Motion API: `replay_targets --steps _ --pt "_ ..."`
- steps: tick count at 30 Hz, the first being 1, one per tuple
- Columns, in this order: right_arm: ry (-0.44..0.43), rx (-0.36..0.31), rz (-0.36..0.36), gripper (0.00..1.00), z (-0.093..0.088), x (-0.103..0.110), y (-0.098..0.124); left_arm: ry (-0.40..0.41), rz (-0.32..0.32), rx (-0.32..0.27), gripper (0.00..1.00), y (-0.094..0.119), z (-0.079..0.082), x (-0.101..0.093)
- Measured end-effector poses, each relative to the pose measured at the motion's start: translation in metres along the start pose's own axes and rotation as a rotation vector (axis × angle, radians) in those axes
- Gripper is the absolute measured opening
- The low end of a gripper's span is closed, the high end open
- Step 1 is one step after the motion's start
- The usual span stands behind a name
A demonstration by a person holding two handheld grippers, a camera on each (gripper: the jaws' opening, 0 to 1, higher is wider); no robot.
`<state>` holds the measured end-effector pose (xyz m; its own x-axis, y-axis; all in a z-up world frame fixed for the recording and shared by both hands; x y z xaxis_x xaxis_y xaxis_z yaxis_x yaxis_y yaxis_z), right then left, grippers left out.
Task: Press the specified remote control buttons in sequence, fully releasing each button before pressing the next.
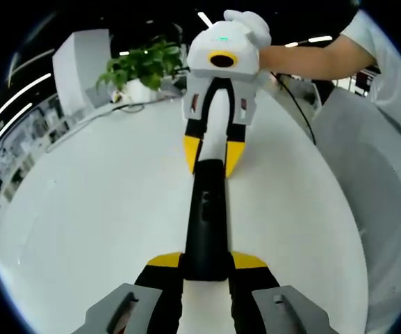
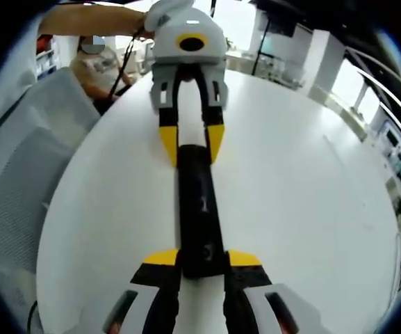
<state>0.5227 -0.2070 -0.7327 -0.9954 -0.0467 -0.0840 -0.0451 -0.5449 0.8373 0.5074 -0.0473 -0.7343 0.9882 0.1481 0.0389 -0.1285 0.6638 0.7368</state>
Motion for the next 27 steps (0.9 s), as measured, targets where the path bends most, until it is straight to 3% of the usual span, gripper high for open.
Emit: replay_targets --steps 27 --pt "-0.038 -0.027 -0.022 0.19 -0.0017 0.0012 0.0012 0.003 -0.004 0.000 0.24 -0.0002 0.0016 0.0024"
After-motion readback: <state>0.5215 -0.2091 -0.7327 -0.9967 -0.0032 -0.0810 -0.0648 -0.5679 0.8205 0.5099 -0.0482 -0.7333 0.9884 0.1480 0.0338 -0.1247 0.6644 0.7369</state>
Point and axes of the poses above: the point that each gripper's makers call its tool centre point, and the gripper's own axes: y roughly backward along the fingers, x roughly to its left, z roughly out of its top, the point moved 6 cm from there along y, roughly backward along the fingers, and after that the axes turned 1 degree about x, right-handed, at the moved point
